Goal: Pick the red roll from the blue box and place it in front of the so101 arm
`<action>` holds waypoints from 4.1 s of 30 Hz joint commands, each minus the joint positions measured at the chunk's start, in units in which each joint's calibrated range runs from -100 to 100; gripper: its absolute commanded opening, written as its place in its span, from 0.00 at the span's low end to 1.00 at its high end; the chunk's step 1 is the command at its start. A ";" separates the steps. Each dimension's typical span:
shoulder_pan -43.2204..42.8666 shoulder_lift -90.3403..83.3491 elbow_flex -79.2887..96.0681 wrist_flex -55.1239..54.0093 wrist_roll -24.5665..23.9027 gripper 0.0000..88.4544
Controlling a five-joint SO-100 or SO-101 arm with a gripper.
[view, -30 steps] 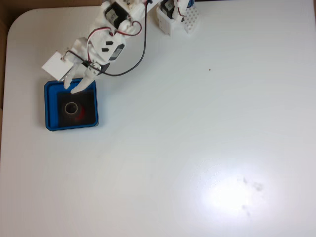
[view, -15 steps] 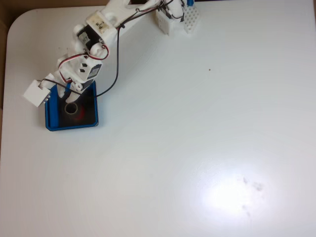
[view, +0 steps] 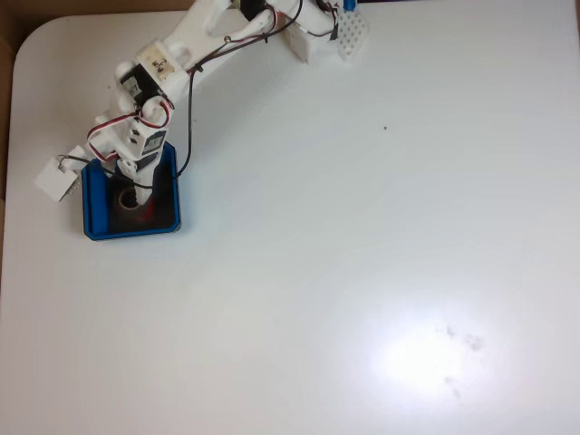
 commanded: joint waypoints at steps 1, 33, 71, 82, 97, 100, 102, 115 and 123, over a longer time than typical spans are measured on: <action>0.29 -0.55 -4.07 -0.07 0.26 0.32; 3.41 5.13 -4.07 -6.10 0.35 0.32; 2.92 9.98 -3.89 -6.01 0.43 0.32; 3.02 9.82 -3.98 -6.01 0.35 0.23; 3.12 9.40 -3.98 -6.01 0.26 0.01; 3.31 9.23 -3.98 -6.01 0.17 0.01; 3.31 8.81 -3.98 -6.01 0.26 0.01; 3.02 -6.91 -3.26 -5.27 -0.09 0.01; -0.59 -18.86 -1.47 -5.10 0.43 0.01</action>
